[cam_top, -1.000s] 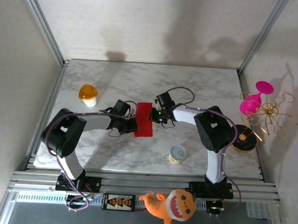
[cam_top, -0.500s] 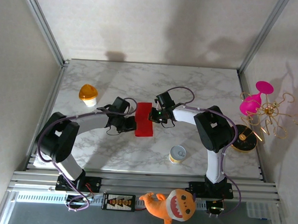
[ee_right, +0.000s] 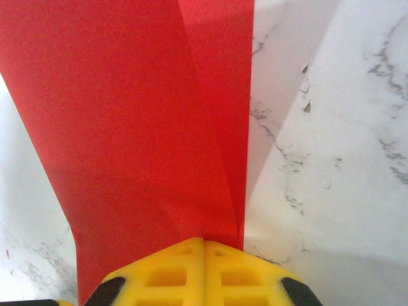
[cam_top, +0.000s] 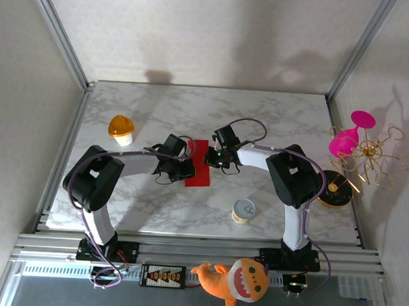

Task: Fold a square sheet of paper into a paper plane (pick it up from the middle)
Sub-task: First fold in half a square sheet of paper at the center of the table.

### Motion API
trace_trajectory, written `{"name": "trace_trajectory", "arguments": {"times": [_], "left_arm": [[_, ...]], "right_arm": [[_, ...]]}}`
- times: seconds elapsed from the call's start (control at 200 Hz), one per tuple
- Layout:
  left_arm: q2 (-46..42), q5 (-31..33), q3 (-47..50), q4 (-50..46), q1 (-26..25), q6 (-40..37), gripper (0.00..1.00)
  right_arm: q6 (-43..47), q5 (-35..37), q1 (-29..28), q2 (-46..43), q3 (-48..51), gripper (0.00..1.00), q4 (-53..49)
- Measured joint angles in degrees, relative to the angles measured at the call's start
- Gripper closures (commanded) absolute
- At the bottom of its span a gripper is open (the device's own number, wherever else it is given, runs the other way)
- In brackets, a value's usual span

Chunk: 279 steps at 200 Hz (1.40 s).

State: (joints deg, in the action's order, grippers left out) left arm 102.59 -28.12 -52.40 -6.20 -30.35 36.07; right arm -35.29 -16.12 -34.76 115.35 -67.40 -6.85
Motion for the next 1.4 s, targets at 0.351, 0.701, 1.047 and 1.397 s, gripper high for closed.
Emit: {"name": "trace_trajectory", "arguments": {"times": [0.351,0.701,1.047,1.397], "left_arm": [[-4.1,-0.5,7.7,6.3,0.1,-3.3,0.94],[-11.5,0.3,11.7,-3.5,-0.1,-6.8,0.94],[-13.6,2.4,3.5,-7.0,1.8,-5.8,0.90],[0.7,2.2,-3.8,4.9,3.6,1.8,0.91]], "right_arm": [[0.0,0.0,0.0,0.1,0.0,0.97,0.0],[0.0,0.0,0.0,0.3,0.0,0.97,0.2],[0.2,0.0,0.0,0.3,0.3,0.97,0.9],[0.2,0.1,0.0,0.3,0.6,0.97,1.7]]}}
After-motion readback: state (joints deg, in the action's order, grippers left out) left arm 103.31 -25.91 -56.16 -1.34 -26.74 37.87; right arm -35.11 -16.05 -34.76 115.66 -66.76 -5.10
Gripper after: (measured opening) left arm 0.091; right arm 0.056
